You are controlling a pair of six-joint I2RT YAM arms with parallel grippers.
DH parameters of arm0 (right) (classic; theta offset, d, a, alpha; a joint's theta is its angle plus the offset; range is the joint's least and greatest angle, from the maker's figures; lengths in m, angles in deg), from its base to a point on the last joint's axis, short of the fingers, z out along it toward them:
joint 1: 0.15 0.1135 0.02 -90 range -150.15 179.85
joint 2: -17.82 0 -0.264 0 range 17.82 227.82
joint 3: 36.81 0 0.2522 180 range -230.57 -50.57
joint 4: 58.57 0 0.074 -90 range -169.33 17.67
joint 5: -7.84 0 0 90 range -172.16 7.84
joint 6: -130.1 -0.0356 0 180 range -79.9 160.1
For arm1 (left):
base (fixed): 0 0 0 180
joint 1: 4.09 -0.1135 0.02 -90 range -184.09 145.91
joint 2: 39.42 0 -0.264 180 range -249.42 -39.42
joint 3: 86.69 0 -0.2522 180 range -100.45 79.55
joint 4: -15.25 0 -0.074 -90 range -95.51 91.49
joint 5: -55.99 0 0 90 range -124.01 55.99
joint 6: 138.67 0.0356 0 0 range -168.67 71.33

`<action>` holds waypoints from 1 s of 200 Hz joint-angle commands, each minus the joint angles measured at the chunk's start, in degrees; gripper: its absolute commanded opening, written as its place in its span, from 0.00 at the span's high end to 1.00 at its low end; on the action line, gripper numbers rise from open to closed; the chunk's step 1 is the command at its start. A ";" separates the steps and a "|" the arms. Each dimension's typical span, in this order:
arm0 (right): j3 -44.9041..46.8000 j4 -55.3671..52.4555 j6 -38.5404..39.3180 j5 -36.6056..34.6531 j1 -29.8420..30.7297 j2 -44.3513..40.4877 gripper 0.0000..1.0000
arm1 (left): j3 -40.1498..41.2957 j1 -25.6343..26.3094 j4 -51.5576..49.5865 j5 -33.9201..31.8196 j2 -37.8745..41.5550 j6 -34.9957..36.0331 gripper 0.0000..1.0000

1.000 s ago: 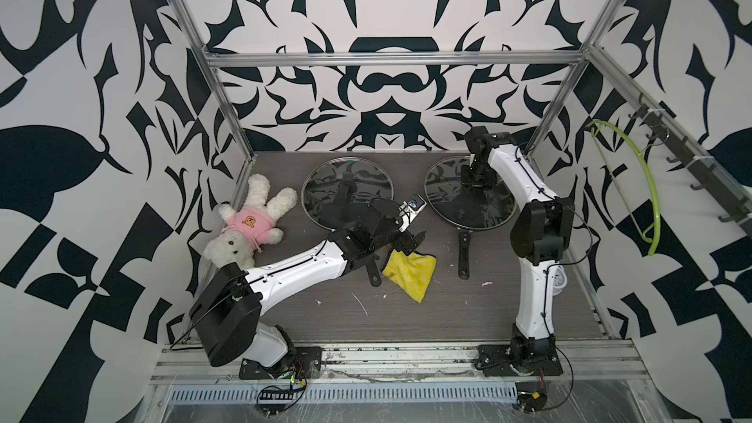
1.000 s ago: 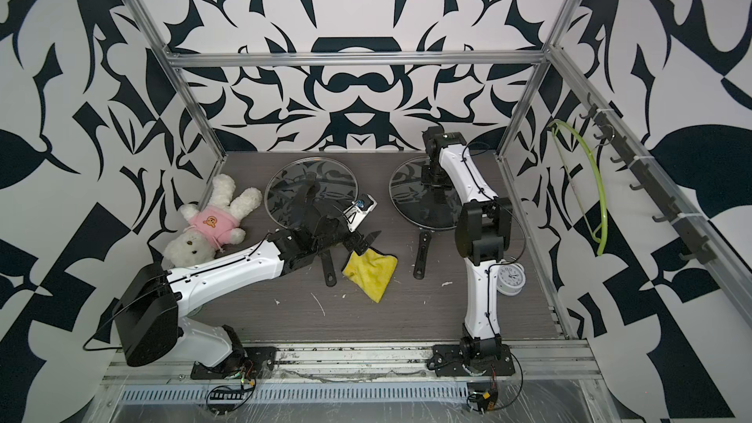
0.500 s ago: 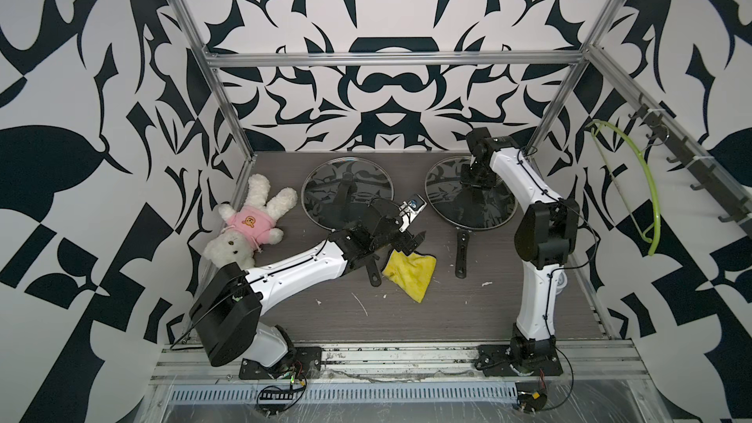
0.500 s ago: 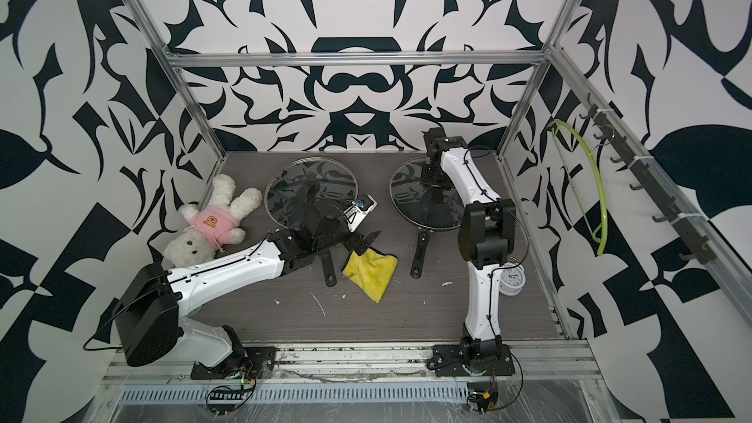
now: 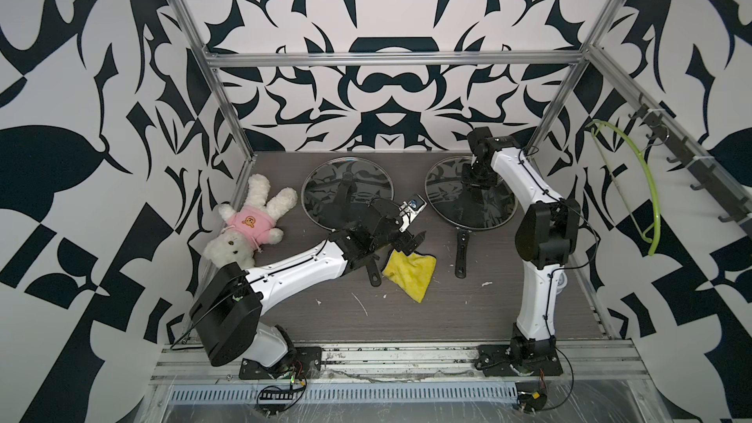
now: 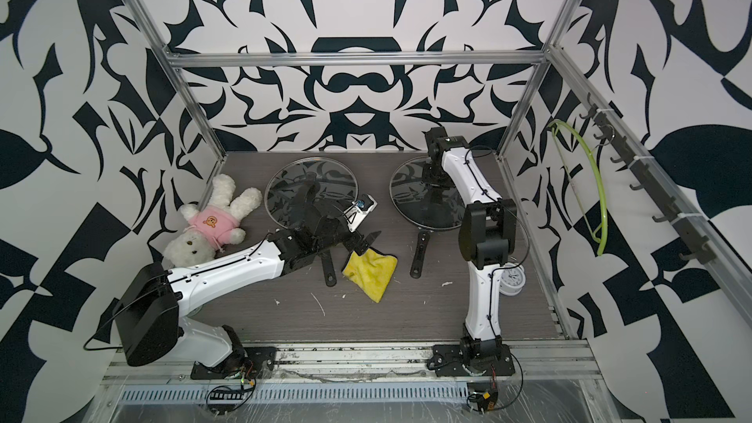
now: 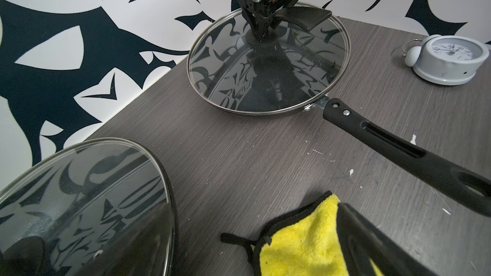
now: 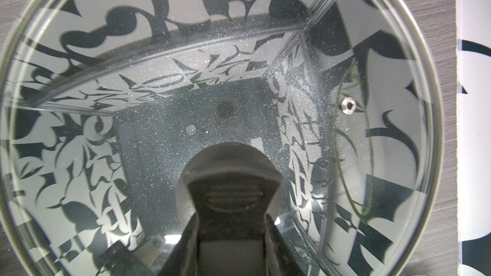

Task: Wipe the pot lid with a cloth
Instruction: Pick up the pot lid from the cooking pot.

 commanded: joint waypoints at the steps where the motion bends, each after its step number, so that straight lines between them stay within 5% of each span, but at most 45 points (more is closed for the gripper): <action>1: 0.12 -0.83 -0.55 -1.99 0.06 -1.89 1.00 | 0.52 0.11 0.28 1.05 -0.67 0.12 0.01; 85: -5.05 4.49 2.49 -5.56 0.12 -10.34 1.00 | 0.74 0.11 0.58 3.34 0.15 -1.79 0.01; 144: 4.42 12.57 1.62 1.13 0.08 -20.52 1.00 | 0.40 0.44 -3.68 7.04 -0.64 0.07 0.01; 200: 16.16 18.70 1.27 5.19 0.06 -32.55 1.00 | -6.69 8.03 -17.53 -7.19 -6.33 -14.88 0.01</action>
